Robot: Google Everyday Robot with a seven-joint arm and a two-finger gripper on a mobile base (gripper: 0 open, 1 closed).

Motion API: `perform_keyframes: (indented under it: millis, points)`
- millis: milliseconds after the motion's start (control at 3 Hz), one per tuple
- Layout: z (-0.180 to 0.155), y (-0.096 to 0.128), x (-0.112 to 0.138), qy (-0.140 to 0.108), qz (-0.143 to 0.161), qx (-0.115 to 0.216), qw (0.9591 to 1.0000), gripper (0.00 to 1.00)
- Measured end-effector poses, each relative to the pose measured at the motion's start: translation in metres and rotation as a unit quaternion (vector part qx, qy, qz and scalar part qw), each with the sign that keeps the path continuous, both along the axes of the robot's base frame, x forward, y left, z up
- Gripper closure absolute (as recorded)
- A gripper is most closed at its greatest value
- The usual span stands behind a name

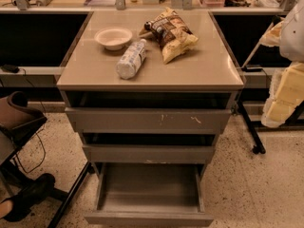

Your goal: Place blue plastic bottle into bottom drawer

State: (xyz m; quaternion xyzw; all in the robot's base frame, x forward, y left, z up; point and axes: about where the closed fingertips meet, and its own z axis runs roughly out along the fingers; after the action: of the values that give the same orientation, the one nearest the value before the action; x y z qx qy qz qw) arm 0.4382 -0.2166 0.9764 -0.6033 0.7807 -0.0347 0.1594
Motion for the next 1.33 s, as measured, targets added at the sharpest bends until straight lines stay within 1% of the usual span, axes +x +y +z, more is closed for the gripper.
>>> perform_keyframes:
  millis: [333, 667, 1000, 1333]
  points:
    - [0.0, 0.0, 0.0, 0.0, 0.0, 0.0, 1.0, 0.0]
    - [-0.007, 0.007, 0.01, -0.004, 0.014, 0.023, 0.9996, 0.0]
    - [-0.026, 0.032, 0.043, -0.019, 0.062, 0.075, 0.9951, 0.0]
    - [-0.046, 0.075, 0.09, -0.038, 0.116, 0.125, 0.9845, 0.0]
